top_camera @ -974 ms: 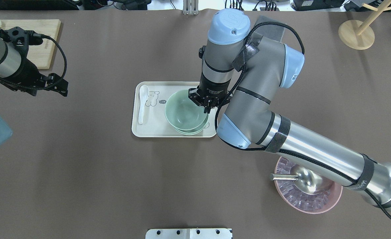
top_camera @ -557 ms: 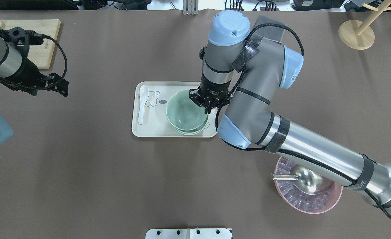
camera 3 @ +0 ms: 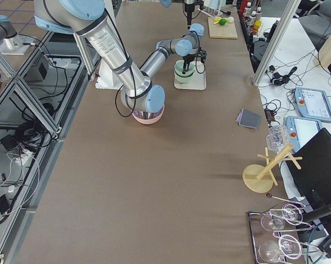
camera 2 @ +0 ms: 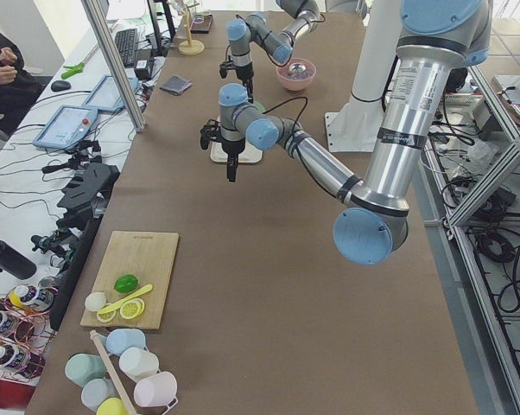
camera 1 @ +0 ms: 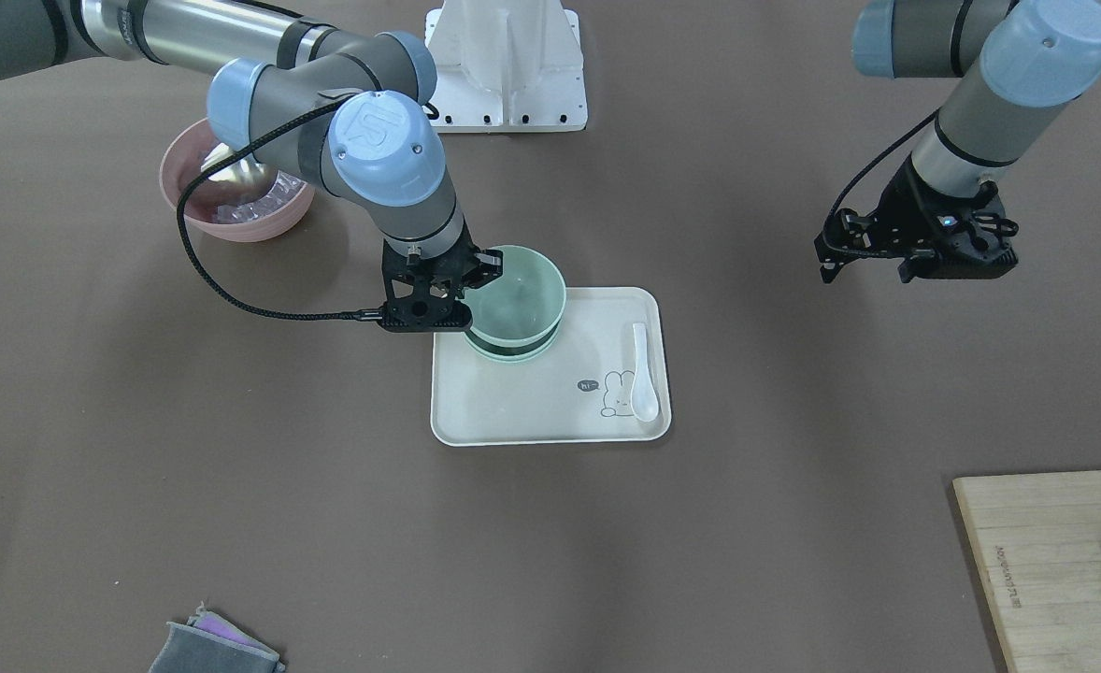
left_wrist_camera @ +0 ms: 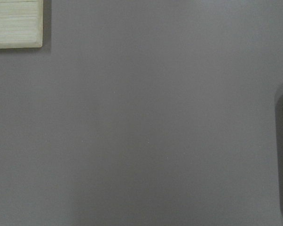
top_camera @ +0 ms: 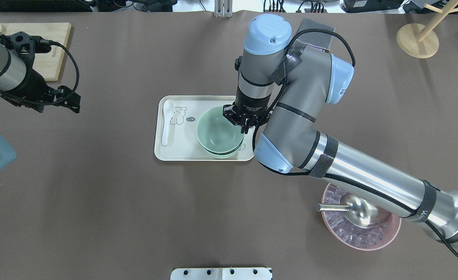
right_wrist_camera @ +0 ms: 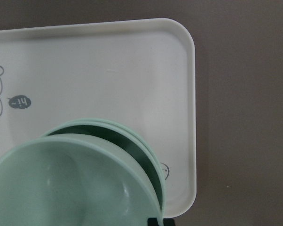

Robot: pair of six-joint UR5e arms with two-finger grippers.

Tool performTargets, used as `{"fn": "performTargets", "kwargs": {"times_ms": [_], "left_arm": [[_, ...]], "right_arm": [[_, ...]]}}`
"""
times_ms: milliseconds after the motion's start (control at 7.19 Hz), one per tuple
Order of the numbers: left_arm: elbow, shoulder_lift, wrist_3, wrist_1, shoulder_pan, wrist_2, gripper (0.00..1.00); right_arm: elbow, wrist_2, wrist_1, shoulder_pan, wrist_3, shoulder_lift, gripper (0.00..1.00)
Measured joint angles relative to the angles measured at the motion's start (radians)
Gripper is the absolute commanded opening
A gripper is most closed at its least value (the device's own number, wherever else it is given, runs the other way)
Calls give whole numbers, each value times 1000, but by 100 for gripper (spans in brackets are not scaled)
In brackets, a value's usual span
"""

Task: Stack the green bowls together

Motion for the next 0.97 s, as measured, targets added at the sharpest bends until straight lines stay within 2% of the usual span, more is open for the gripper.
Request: {"fn": "performTargets", "kwargs": {"times_ms": [417, 974], "left_arm": [[0, 0, -1, 0, 0, 0, 98], [1, 0, -1, 0, 0, 0, 98]], "right_arm": [[-37, 1, 49, 0, 8, 2, 0], [-41, 2, 56, -2, 23, 2, 0]]}}
